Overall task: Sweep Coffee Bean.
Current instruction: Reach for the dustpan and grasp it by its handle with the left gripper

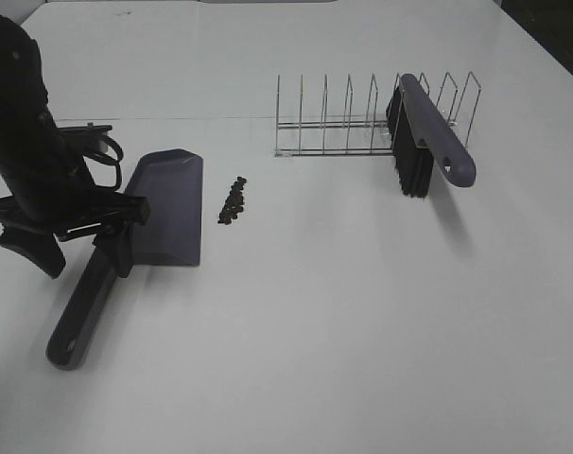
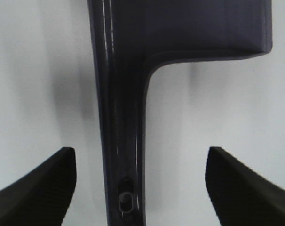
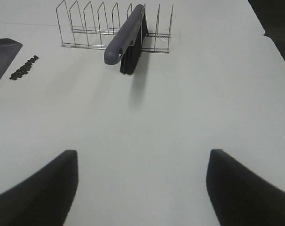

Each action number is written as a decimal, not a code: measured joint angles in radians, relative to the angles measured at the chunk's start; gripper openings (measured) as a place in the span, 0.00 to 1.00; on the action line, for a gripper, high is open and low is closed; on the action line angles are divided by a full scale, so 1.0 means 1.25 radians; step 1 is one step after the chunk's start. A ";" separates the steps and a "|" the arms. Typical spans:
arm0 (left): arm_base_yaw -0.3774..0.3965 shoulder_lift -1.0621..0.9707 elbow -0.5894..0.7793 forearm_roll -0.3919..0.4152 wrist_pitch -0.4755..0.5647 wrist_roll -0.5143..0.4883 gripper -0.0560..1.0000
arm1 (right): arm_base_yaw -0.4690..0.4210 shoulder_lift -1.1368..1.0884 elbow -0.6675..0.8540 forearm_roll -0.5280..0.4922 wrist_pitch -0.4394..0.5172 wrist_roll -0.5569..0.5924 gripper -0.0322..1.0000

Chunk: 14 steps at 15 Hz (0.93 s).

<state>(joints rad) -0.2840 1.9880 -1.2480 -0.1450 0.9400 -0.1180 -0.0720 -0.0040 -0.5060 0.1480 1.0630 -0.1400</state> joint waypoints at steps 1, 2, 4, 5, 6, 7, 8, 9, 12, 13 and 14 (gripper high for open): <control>0.000 0.011 0.000 0.000 -0.010 -0.002 0.73 | 0.000 0.000 0.000 0.000 0.000 0.000 0.68; 0.000 0.023 0.000 0.001 -0.018 -0.008 0.73 | 0.000 0.000 0.000 0.000 0.000 0.000 0.68; 0.000 0.046 0.000 0.026 -0.026 -0.024 0.73 | 0.000 0.000 0.000 0.000 0.000 0.000 0.68; 0.000 0.058 0.000 0.034 -0.034 -0.029 0.73 | 0.000 0.000 0.000 0.000 0.000 0.000 0.68; 0.000 0.078 -0.001 0.040 -0.065 -0.032 0.73 | 0.000 0.000 0.000 0.000 0.000 0.000 0.68; 0.000 0.088 -0.001 0.040 -0.083 -0.032 0.73 | 0.000 0.000 0.000 0.000 0.000 0.000 0.68; 0.000 0.092 -0.002 0.042 -0.086 -0.033 0.73 | 0.000 0.000 0.000 0.000 0.000 0.000 0.68; 0.000 0.098 -0.005 0.042 -0.086 -0.034 0.73 | 0.000 0.000 0.000 0.000 0.000 0.000 0.68; 0.000 0.108 -0.013 0.050 -0.078 -0.035 0.69 | 0.000 0.000 0.000 0.001 0.000 0.000 0.68; 0.001 0.108 -0.013 0.059 -0.078 -0.035 0.59 | 0.000 0.000 0.000 0.001 0.000 0.000 0.68; 0.001 0.109 -0.013 0.062 -0.078 -0.035 0.51 | 0.000 0.000 0.000 0.001 0.000 0.000 0.68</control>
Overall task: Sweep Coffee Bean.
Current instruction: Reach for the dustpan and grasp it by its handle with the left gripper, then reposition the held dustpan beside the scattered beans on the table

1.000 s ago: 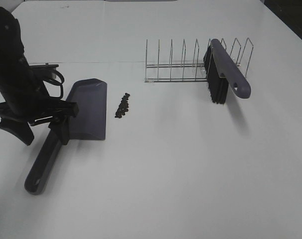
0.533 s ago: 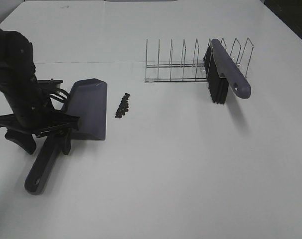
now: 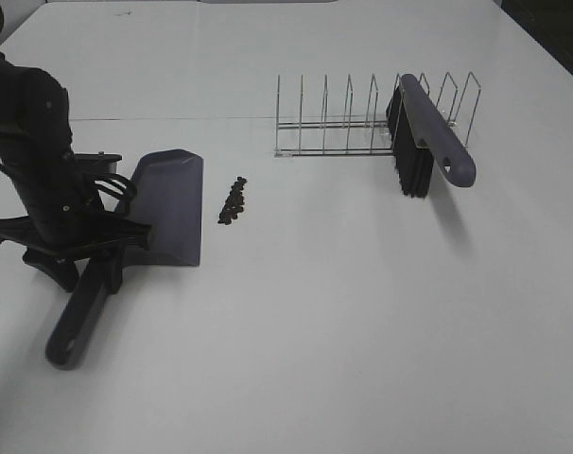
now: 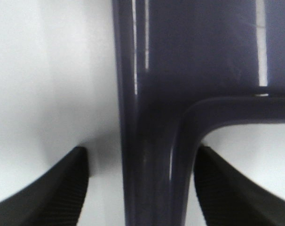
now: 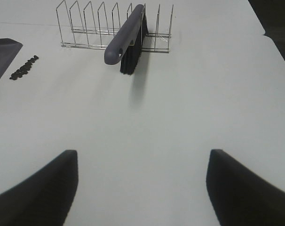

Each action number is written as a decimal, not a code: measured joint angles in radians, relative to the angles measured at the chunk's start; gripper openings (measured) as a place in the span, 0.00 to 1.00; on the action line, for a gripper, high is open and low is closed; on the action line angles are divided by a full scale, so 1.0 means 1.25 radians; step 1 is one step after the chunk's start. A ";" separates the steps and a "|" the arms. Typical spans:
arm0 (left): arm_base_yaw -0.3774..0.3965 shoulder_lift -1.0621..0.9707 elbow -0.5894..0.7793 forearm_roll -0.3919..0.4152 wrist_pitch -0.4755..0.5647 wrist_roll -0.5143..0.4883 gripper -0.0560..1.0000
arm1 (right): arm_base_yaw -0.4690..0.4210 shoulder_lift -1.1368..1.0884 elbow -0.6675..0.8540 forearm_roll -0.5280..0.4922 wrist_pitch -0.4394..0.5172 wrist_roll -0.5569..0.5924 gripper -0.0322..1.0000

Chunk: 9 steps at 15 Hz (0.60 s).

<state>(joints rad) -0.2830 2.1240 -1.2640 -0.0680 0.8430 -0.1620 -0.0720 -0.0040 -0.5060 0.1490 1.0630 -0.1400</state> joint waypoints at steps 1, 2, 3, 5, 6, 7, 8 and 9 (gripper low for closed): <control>0.000 0.001 -0.001 0.000 0.000 0.000 0.37 | 0.000 0.000 0.000 0.000 0.000 0.000 0.68; 0.000 0.001 -0.001 0.000 0.002 -0.001 0.38 | 0.000 0.000 0.000 0.000 0.000 0.000 0.68; 0.000 0.001 -0.001 0.000 0.002 -0.010 0.38 | 0.000 0.000 0.000 0.000 0.000 0.000 0.68; 0.000 0.001 -0.001 0.002 0.002 -0.020 0.38 | 0.000 0.000 0.000 0.000 0.000 0.000 0.68; 0.000 -0.004 -0.001 0.002 0.003 -0.026 0.38 | 0.000 0.000 0.000 0.000 0.000 0.000 0.68; 0.000 -0.014 0.002 0.002 0.006 -0.030 0.38 | 0.000 0.000 0.000 0.000 0.000 0.000 0.68; 0.000 -0.032 0.006 0.002 0.014 -0.036 0.38 | 0.000 0.000 0.000 0.000 0.000 0.000 0.68; 0.000 -0.066 0.006 0.004 0.023 -0.039 0.38 | 0.000 0.000 0.000 0.000 0.000 0.000 0.68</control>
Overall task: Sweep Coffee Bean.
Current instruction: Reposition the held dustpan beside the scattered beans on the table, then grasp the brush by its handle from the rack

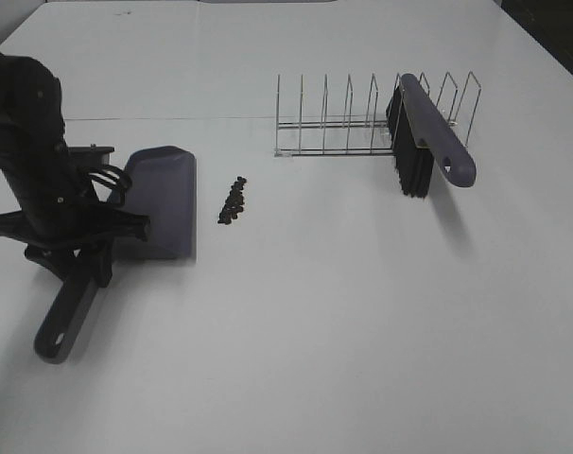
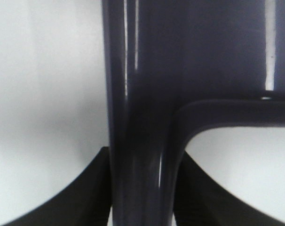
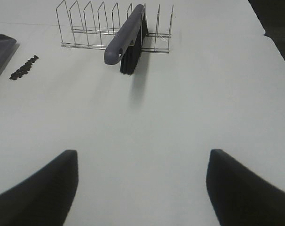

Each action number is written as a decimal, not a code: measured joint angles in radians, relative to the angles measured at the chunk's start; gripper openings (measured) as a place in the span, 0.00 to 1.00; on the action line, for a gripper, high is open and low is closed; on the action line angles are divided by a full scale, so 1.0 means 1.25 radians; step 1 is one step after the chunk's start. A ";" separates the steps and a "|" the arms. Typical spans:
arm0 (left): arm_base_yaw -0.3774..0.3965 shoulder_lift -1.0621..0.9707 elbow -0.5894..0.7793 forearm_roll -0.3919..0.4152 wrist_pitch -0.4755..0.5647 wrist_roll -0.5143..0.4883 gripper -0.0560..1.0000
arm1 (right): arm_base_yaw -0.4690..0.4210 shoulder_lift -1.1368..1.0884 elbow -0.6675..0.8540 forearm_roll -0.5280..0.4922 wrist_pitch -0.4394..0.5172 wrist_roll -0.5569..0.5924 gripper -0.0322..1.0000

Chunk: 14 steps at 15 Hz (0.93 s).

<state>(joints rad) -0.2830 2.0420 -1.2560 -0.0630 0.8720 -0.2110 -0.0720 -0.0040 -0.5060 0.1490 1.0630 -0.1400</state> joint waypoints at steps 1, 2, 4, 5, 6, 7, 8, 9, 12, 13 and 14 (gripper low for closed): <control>0.000 -0.032 0.000 0.004 0.000 -0.002 0.38 | 0.000 0.000 0.000 0.000 0.000 0.000 0.68; 0.000 -0.058 0.000 0.014 0.000 -0.007 0.38 | 0.000 0.000 0.000 0.000 0.000 0.000 0.68; 0.000 -0.067 0.000 0.023 0.001 -0.017 0.38 | 0.000 0.000 0.000 0.000 0.000 0.000 0.68; 0.000 -0.067 0.000 0.026 0.004 -0.018 0.38 | 0.000 0.000 0.000 0.000 0.000 0.000 0.68; 0.000 -0.067 0.000 0.026 0.004 -0.018 0.38 | 0.000 0.000 0.000 0.000 0.000 0.000 0.68; 0.000 -0.067 0.000 0.026 0.004 -0.016 0.38 | 0.000 0.000 0.000 0.000 0.000 0.000 0.68; 0.000 -0.067 0.000 0.026 0.004 -0.011 0.38 | 0.000 0.000 0.000 0.000 0.000 0.000 0.68; 0.000 -0.067 0.000 0.026 0.004 -0.007 0.38 | 0.000 0.000 0.000 0.000 0.000 0.000 0.68; 0.000 -0.067 0.000 0.026 0.004 -0.005 0.38 | 0.000 0.002 0.000 0.000 -0.002 0.000 0.68; 0.000 -0.067 0.000 0.026 0.004 -0.005 0.38 | 0.000 0.010 -0.004 0.001 -0.014 0.000 0.68; 0.000 -0.067 0.000 0.026 0.003 -0.005 0.38 | 0.000 0.031 -0.013 0.007 -0.046 0.000 0.68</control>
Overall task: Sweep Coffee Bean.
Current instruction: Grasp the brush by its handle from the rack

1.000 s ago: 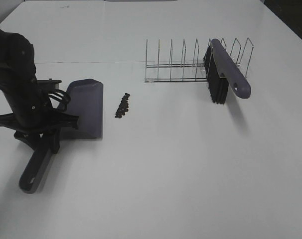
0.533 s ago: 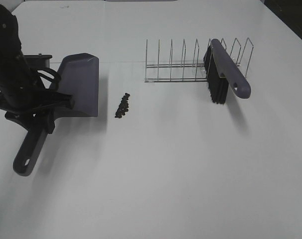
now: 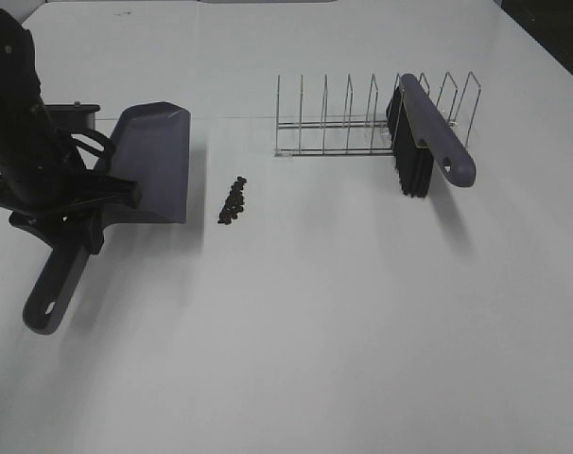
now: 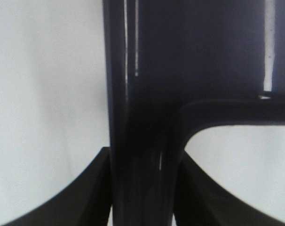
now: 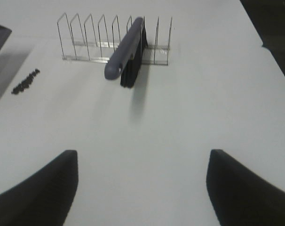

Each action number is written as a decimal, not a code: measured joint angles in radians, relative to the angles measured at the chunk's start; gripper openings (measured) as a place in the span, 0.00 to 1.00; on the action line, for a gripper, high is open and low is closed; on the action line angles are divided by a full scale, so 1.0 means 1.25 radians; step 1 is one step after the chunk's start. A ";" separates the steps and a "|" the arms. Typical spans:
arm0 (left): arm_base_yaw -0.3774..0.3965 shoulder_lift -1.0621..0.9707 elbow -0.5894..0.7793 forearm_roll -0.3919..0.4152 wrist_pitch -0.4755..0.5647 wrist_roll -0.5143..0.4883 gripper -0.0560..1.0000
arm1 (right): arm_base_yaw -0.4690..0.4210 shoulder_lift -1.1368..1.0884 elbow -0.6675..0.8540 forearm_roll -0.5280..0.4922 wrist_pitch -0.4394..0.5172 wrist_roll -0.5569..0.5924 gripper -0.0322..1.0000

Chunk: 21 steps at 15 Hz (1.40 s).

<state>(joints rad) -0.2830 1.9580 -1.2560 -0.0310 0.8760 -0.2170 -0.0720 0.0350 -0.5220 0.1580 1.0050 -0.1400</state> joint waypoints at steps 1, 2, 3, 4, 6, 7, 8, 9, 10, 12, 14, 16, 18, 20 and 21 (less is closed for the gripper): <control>0.000 0.000 0.000 0.000 0.000 0.000 0.38 | 0.000 0.038 -0.011 0.010 -0.050 0.000 0.68; 0.000 0.000 0.000 0.000 0.000 0.000 0.38 | 0.000 0.093 -0.022 0.014 -0.100 0.000 0.68; 0.000 0.000 0.000 0.000 0.000 0.000 0.38 | 0.000 0.154 -0.037 0.020 -0.137 -0.002 0.68; 0.000 0.000 0.000 0.000 0.000 0.000 0.38 | 0.000 0.222 -0.060 0.029 -0.164 -0.006 0.68; 0.000 0.000 0.000 0.000 0.000 0.000 0.38 | 0.000 0.415 -0.146 0.059 -0.193 -0.054 0.68; 0.000 0.000 0.000 0.000 0.000 0.000 0.38 | 0.000 0.500 -0.195 0.072 -0.194 -0.079 0.68; 0.000 0.000 0.000 0.000 0.000 0.000 0.38 | 0.000 0.574 -0.246 0.083 -0.196 -0.097 0.68; 0.000 0.000 0.000 0.000 0.000 0.000 0.38 | 0.000 0.645 -0.294 0.094 -0.199 -0.106 0.68; 0.000 0.000 0.000 0.000 0.000 0.000 0.38 | 0.000 0.719 -0.344 0.106 -0.201 -0.109 0.68; 0.000 0.000 0.000 0.000 0.000 0.000 0.38 | 0.000 0.842 -0.445 0.115 -0.202 -0.110 0.68; 0.000 0.000 0.000 0.000 0.000 0.000 0.38 | 0.000 0.935 -0.518 0.118 -0.196 -0.110 0.68; 0.000 0.000 0.000 0.000 0.000 0.000 0.38 | 0.000 1.051 -0.621 0.118 -0.155 -0.110 0.68; 0.000 0.000 0.000 0.000 0.000 0.000 0.38 | 0.015 1.206 -0.754 0.105 -0.106 -0.104 0.68; 0.000 0.000 0.000 0.000 0.000 0.000 0.38 | 0.075 1.294 -0.845 0.038 -0.087 -0.066 0.68; 0.000 0.000 0.000 0.000 0.000 0.000 0.38 | 0.107 1.338 -0.889 -0.004 -0.069 -0.025 0.68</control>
<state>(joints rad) -0.2830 1.9580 -1.2560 -0.0310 0.8760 -0.2170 0.0620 1.7070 -1.6330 0.1530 0.9190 -0.1710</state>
